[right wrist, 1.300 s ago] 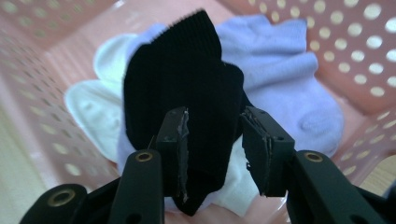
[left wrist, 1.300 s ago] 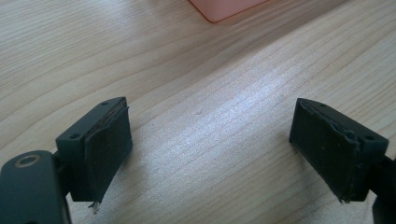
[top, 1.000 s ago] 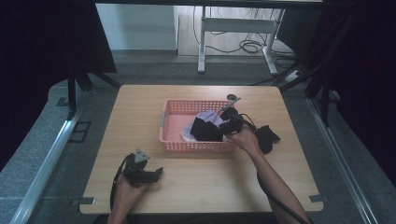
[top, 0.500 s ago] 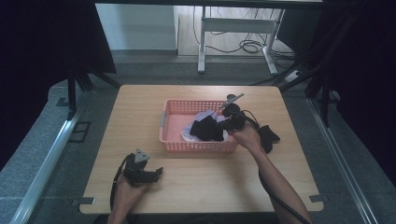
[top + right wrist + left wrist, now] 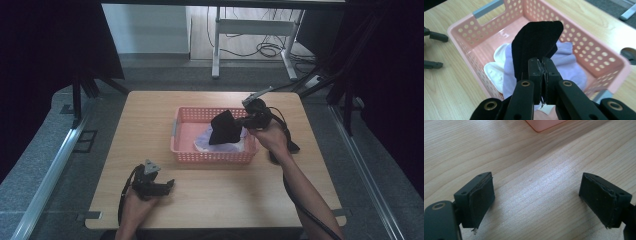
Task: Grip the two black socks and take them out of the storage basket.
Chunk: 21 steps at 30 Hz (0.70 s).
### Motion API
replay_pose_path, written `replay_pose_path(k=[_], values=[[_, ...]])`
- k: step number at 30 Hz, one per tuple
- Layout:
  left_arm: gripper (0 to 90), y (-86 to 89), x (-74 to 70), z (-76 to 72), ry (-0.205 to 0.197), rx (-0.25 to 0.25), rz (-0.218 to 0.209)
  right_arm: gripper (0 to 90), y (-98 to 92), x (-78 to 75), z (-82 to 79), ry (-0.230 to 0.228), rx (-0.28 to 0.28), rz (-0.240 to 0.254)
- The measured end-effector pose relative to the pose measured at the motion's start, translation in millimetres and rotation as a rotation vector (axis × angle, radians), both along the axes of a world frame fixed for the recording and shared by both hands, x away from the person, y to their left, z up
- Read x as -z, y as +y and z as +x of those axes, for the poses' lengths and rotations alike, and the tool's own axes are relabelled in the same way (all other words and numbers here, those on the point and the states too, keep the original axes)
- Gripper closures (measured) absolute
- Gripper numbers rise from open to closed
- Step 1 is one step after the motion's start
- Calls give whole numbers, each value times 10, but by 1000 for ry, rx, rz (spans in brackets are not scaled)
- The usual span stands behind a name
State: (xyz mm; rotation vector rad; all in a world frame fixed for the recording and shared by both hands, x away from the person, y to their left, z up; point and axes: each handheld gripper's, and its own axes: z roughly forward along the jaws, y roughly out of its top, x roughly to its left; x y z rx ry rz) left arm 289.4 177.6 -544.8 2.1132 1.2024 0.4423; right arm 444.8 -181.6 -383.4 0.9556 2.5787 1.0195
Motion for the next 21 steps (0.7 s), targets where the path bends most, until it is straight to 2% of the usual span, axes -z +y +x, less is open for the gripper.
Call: replay_pose_path(k=[7, 21], values=[[127, -1, 2, 2, -4, -1, -2, 868, -66, -187, -10, -29, 11, 11], [127, 1, 0, 4, -4, 1, 2, 868, -192, -518, -53, -83, 39, 3]])
